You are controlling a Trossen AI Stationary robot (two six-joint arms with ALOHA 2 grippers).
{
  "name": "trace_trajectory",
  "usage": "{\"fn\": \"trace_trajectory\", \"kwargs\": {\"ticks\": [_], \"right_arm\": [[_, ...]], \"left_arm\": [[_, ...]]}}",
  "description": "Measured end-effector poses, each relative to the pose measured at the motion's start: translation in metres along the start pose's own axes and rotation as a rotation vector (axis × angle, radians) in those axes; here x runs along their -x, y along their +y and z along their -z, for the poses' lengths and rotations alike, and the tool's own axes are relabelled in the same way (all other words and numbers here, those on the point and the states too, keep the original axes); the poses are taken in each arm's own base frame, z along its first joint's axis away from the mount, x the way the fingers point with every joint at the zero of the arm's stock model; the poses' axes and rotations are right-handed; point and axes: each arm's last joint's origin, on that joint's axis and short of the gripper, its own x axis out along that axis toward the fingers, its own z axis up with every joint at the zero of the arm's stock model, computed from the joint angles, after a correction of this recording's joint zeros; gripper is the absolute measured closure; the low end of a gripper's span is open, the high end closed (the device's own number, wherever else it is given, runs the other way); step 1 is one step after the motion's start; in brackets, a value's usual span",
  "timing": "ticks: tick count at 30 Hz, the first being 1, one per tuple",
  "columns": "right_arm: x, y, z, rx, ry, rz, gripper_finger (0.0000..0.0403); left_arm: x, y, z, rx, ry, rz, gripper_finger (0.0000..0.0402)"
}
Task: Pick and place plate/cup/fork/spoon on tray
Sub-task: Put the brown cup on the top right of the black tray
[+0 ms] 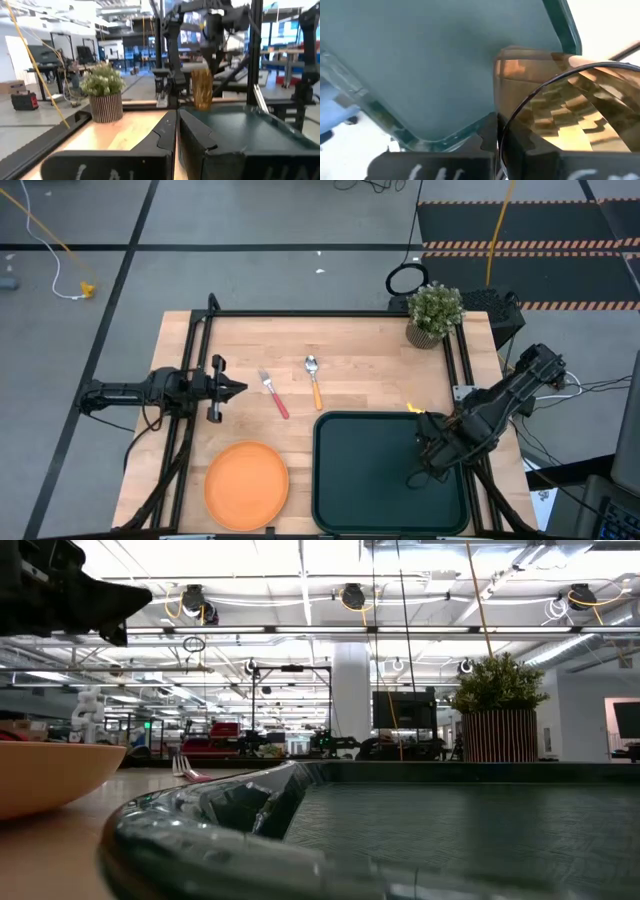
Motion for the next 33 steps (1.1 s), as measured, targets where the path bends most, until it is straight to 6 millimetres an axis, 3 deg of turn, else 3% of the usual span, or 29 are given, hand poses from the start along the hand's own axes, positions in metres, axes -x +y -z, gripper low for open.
{"fn": "trace_trajectory", "kwargs": {"ticks": [21, 33], "right_arm": [[-0.044, -0.011, -0.001, 0.096, 0.065, 0.171, 0.0397], [-0.04, -0.013, -0.002, 0.117, -0.013, 0.102, 0.0397]], "left_arm": [[0.0, 0.0, -0.001, -0.004, -0.014, -0.001, 0.0378], [0.0, 0.0, -0.001, -0.005, -0.014, -0.001, 0.0378]]}}
